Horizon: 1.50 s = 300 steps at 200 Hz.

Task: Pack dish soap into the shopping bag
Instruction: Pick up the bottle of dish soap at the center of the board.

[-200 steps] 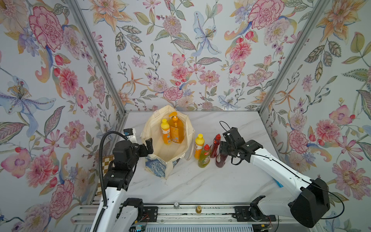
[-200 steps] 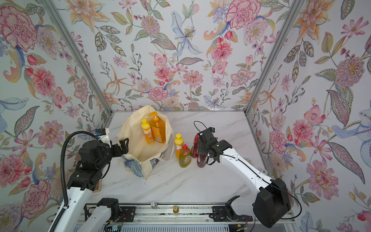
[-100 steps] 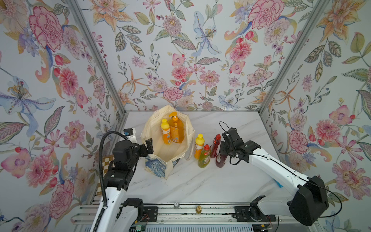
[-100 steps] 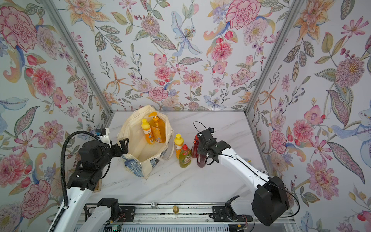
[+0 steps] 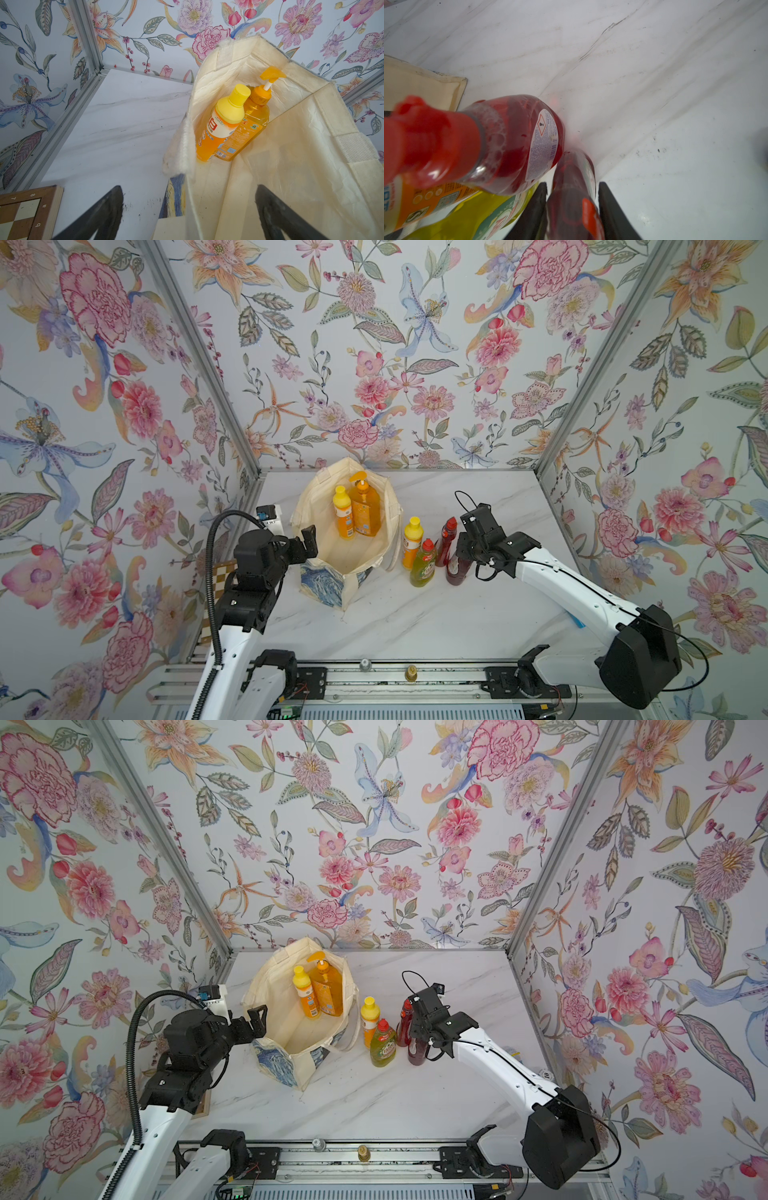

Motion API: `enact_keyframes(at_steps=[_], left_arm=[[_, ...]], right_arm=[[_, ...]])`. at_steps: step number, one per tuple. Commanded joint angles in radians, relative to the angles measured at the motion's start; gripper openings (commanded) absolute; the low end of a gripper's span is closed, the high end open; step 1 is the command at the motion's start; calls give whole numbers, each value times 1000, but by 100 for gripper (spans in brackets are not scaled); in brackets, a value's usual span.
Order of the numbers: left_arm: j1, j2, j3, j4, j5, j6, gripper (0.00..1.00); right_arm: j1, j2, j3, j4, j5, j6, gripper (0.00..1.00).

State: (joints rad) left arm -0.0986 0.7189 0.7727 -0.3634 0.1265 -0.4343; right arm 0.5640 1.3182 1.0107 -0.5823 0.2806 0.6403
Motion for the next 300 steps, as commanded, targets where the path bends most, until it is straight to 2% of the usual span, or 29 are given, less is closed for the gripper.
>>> enact_keyframes(at_steps=[1, 25, 99, 135, 223, 300], left_arm=[[-3, 0, -10, 18, 13, -7, 99], [-4, 1, -9, 16, 15, -7, 99], [-4, 1, -7, 12, 16, -7, 99], [-4, -1, -6, 6, 14, -6, 99], [-5, -4, -22, 5, 41, -10, 99], [-5, -16, -51, 9, 86, -20, 99]], right_arm=[[5, -12, -27, -45, -16, -2, 11], [18, -30, -15, -51, 4, -8, 0], [79, -61, 94, -156, 124, -22, 0], [151, -82, 193, -238, 155, -20, 0], [230, 4, 705, -650, 163, 26, 0], [280, 199, 1176, -716, 94, -134, 0]])
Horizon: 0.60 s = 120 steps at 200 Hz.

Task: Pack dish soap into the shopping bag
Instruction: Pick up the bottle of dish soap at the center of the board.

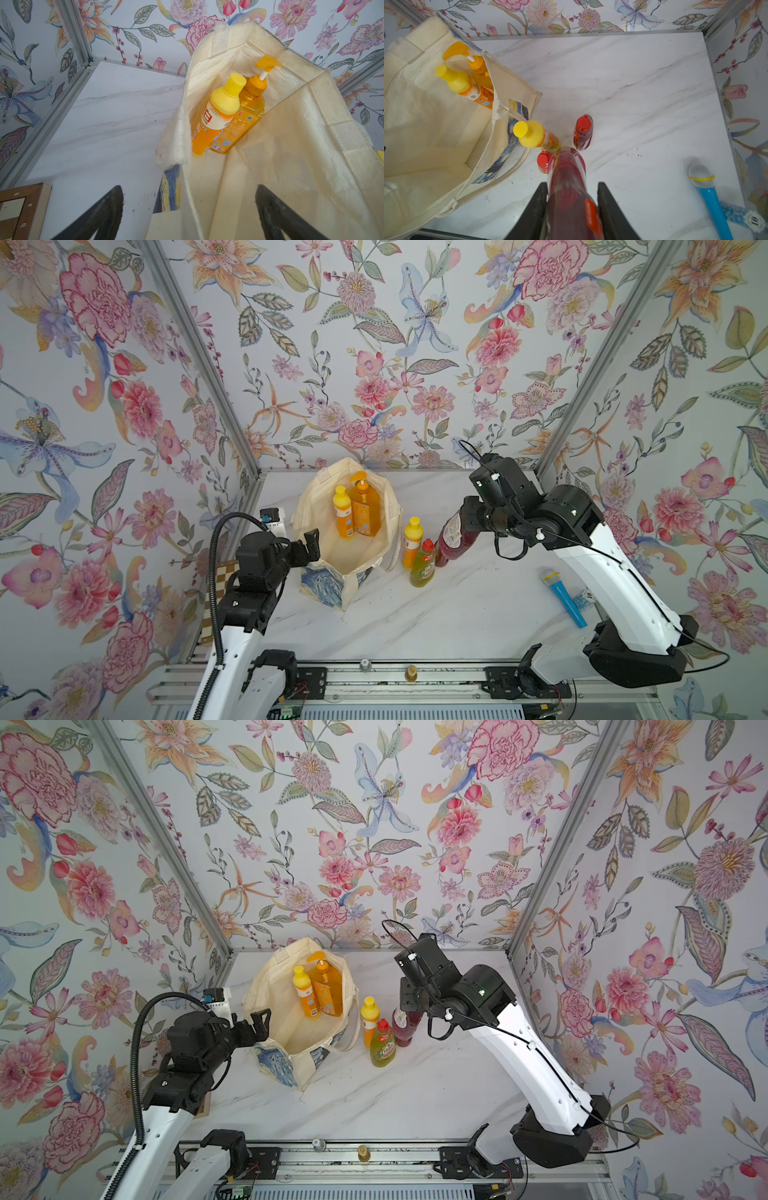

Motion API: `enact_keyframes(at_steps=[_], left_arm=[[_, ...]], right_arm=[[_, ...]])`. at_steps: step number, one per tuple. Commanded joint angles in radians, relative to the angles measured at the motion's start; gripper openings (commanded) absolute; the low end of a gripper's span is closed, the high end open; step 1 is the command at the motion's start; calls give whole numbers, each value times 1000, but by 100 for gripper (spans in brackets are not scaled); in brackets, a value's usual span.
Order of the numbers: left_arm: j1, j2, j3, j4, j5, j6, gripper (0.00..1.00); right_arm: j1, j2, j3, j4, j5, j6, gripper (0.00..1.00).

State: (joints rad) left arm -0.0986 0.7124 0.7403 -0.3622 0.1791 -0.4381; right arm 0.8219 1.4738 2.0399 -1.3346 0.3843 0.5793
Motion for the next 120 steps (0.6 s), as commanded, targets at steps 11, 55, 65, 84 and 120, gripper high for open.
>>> enact_keyframes(at_steps=[11, 55, 65, 84, 120], left_arm=[[-4, -14, -22, 7, 39, -20, 99], [-4, -24, -38, 8, 62, -37, 90], [-4, -24, -41, 11, 70, -41, 88], [-4, -22, -47, 18, 92, -47, 83], [-4, -19, -54, 19, 128, -52, 69]], right_arm=[[34, 85, 216, 36, -20, -106, 0], [62, 269, 520, 39, -63, -186, 0], [67, 311, 593, 44, -90, -199, 0], [81, 351, 641, 104, -131, -226, 0], [116, 395, 628, 230, -154, -287, 0]])
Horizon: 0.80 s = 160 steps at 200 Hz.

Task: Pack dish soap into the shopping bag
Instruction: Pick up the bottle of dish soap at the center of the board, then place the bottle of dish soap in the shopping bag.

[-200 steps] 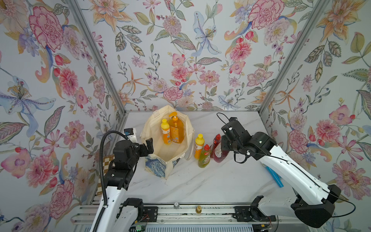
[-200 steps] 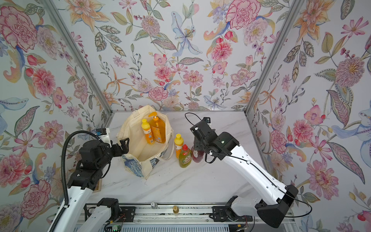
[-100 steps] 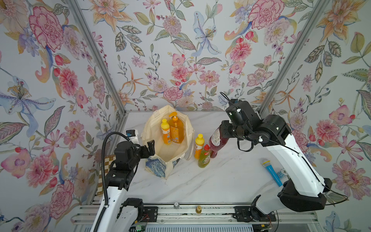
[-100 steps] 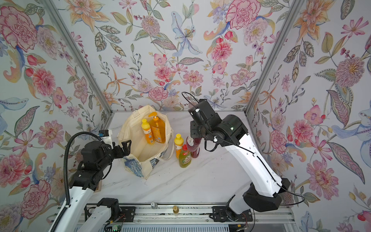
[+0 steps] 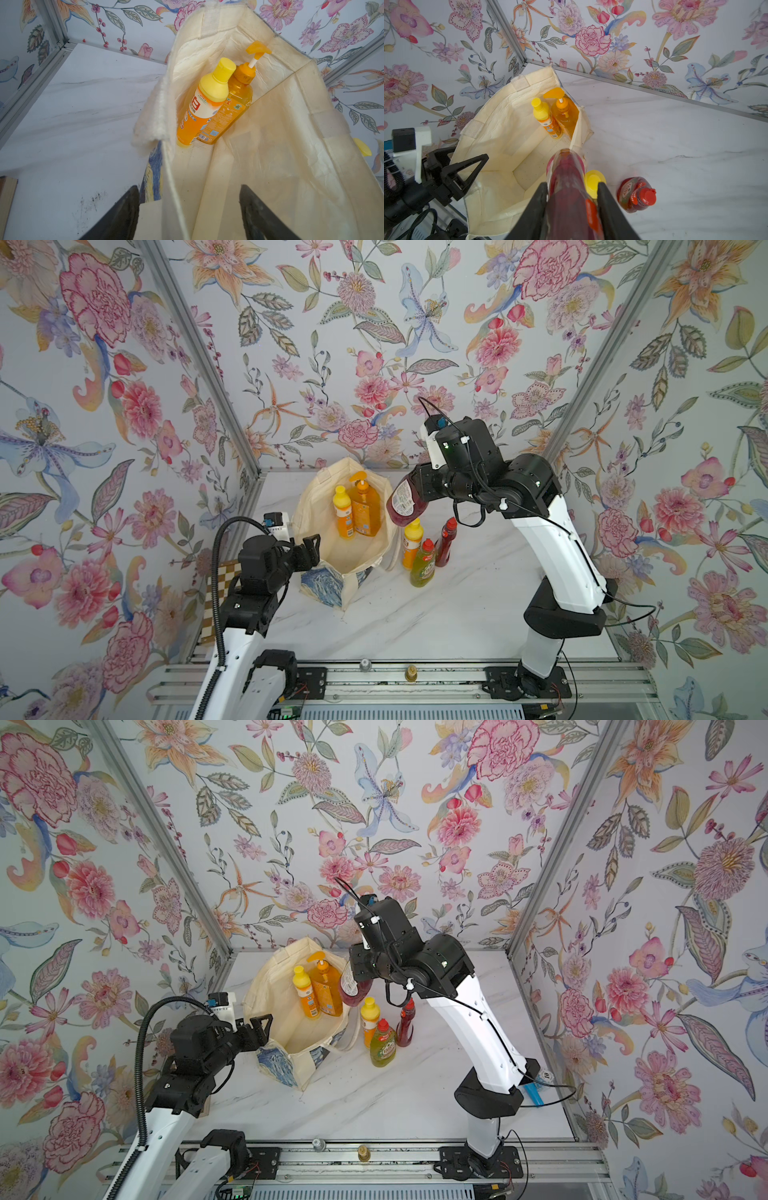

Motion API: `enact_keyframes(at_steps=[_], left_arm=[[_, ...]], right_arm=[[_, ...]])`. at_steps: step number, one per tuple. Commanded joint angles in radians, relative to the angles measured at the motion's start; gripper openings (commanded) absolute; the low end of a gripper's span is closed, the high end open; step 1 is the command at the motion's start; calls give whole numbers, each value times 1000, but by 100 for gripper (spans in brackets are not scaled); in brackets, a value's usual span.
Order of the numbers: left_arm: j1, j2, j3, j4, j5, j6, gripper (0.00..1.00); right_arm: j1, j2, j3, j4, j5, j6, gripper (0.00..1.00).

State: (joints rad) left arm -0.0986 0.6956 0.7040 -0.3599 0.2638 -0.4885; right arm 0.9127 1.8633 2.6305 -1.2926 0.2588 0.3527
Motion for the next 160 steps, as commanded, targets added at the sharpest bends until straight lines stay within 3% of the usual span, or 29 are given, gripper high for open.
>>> enact_keyframes(at_steps=[1, 89, 160], left_arm=[[-4, -2, -18, 18, 44, -2, 69], [-4, -27, -40, 1, 74, -9, 42], [-5, -34, -44, -41, 87, 20, 39]], right_arm=[[26, 7, 37, 193, -29, -64, 0], [66, 159, 37, 326, -34, -210, 0], [66, 267, 36, 358, 42, -318, 0]])
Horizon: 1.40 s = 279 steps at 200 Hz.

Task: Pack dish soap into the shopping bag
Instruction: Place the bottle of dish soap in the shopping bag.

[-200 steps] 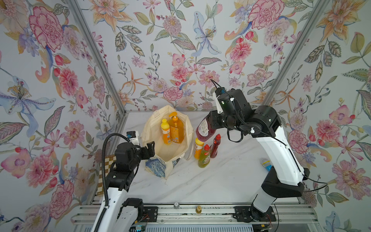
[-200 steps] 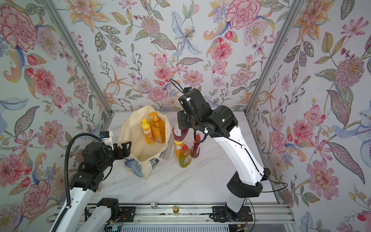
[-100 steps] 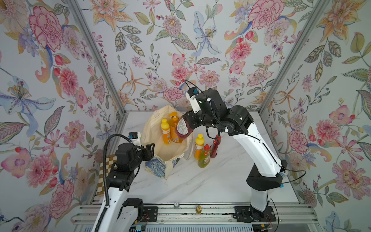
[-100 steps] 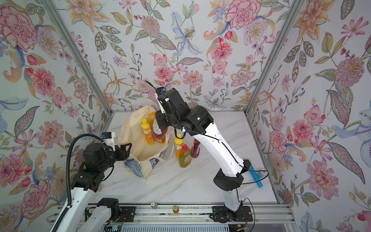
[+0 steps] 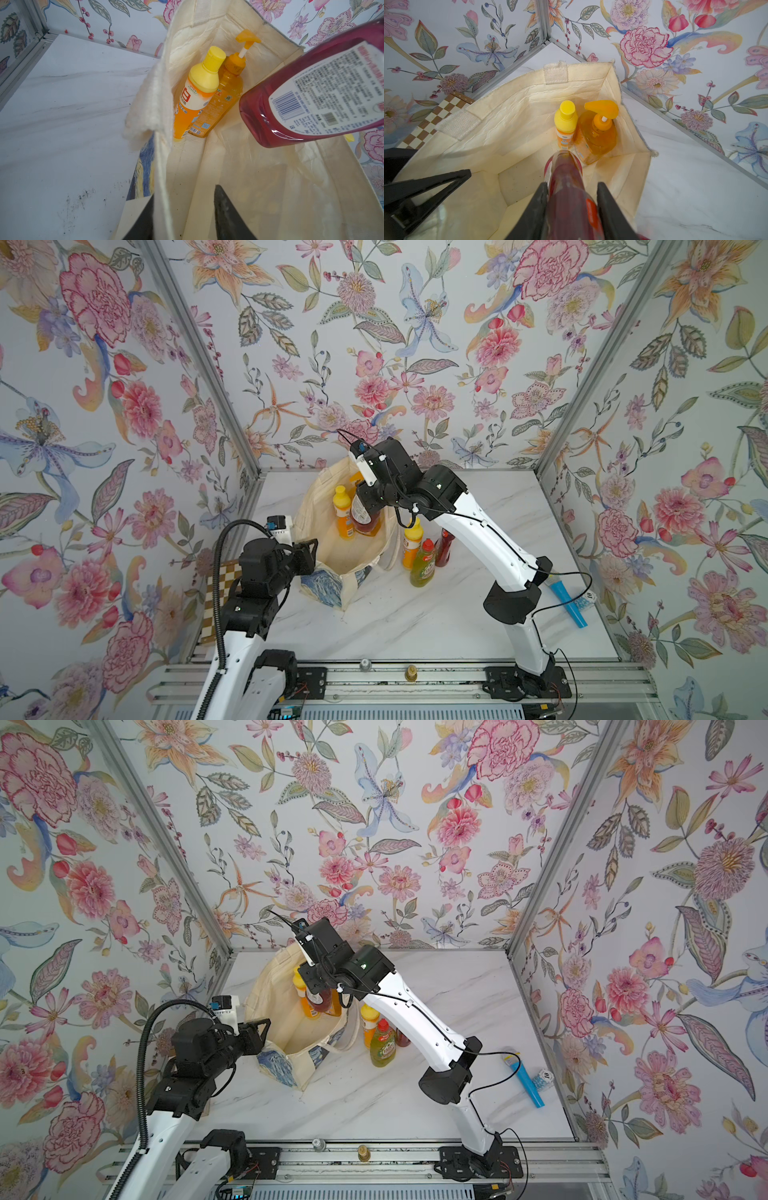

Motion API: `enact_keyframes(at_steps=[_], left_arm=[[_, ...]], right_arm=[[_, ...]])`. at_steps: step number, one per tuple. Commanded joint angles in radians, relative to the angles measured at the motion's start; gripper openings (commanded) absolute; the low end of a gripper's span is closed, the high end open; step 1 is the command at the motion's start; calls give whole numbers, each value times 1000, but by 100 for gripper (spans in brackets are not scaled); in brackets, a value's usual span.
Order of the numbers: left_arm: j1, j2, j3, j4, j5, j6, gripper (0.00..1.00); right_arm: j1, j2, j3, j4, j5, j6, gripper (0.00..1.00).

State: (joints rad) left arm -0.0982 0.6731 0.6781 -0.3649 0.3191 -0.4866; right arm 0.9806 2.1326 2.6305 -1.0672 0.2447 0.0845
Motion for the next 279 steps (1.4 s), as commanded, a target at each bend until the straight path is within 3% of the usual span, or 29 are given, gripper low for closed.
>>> enact_keyframes(at_steps=[1, 141, 279], left_arm=[[-5, -12, -18, -36, 32, 18, 39], [-5, -41, -41, -32, 49, -15, 36], [-5, -68, -69, -36, 71, -26, 27]], right_arm=[[-2, -1, 35, 132, 59, -50, 0], [28, 106, -38, 131, 293, 379, 0], [67, 259, -65, 228, 491, 472, 0]])
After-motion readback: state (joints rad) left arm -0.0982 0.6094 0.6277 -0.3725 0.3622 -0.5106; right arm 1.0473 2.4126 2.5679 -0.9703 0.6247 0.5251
